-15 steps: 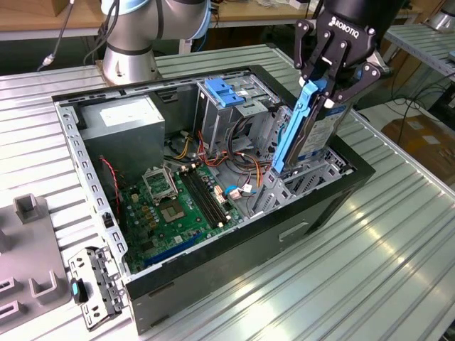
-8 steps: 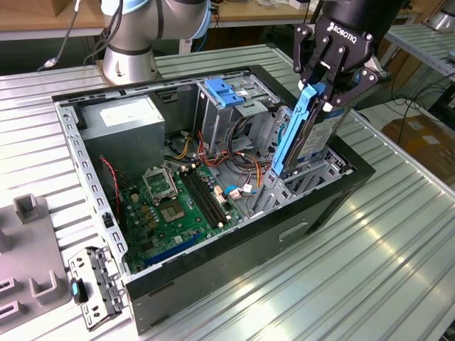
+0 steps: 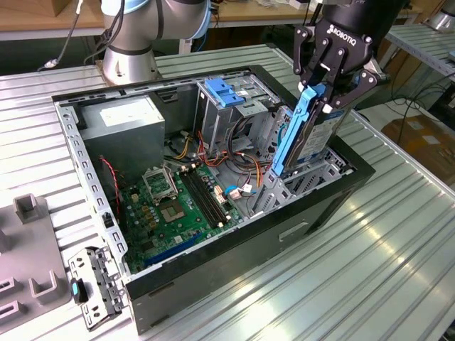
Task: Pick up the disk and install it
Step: 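Insert the disk into the insertion slot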
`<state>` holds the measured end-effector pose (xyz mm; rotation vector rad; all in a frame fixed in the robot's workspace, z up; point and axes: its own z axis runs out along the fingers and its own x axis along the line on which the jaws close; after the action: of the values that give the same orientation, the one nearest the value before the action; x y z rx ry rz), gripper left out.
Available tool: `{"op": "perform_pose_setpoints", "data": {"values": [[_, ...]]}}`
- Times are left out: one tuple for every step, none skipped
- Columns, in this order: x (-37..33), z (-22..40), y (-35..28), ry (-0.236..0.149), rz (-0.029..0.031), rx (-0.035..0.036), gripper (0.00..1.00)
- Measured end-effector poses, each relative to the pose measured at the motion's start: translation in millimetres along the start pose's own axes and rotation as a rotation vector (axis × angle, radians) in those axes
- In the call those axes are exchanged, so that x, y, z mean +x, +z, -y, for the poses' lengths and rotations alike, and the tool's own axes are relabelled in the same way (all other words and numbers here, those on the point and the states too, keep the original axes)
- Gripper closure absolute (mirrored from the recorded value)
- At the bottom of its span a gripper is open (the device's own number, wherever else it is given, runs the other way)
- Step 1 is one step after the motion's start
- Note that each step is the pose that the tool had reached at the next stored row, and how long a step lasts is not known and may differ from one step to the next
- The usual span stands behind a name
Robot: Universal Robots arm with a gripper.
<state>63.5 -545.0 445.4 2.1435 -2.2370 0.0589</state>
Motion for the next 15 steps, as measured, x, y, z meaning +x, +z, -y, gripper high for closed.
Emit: {"op": "perform_pose_setpoints", "data": {"values": [[0.1,0.0,0.2,0.0,-0.0001,0.0,0.63],[0.2,0.0,0.5,0.0,-0.0001,0.0,0.63],[0.2,0.0,0.8,0.0,0.0,0.0,0.63],[0.4,0.0,1.4,0.0,0.0,0.0,0.63],[0.5,0.0,1.9,0.0,0.0,0.0,0.63],[0.6,0.0,2.3,0.0,-0.0001,0.0,0.63],[0.7,0.0,2.6,0.0,0.0,0.0,0.63],[0.8,0.0,3.1,0.0,0.0001,0.0,0.63],[0.9,0.1,3.8,0.0,0.0002,0.0001,0.63],[1.0,0.1,4.2,0.0,0.0002,0.0001,0.63],[1.1,0.1,4.7,0.0,0.0001,0.0001,0.63],[1.2,0.1,5.5,0.0,0.0001,0.0,0.63],[1.2,0.1,6.2,0.0,0.0,0.0,0.63],[1.3,0.1,6.9,0.0,0.0002,0.0,0.63],[1.4,0.1,7.5,0.0,0.0001,0.0,0.63]]}}
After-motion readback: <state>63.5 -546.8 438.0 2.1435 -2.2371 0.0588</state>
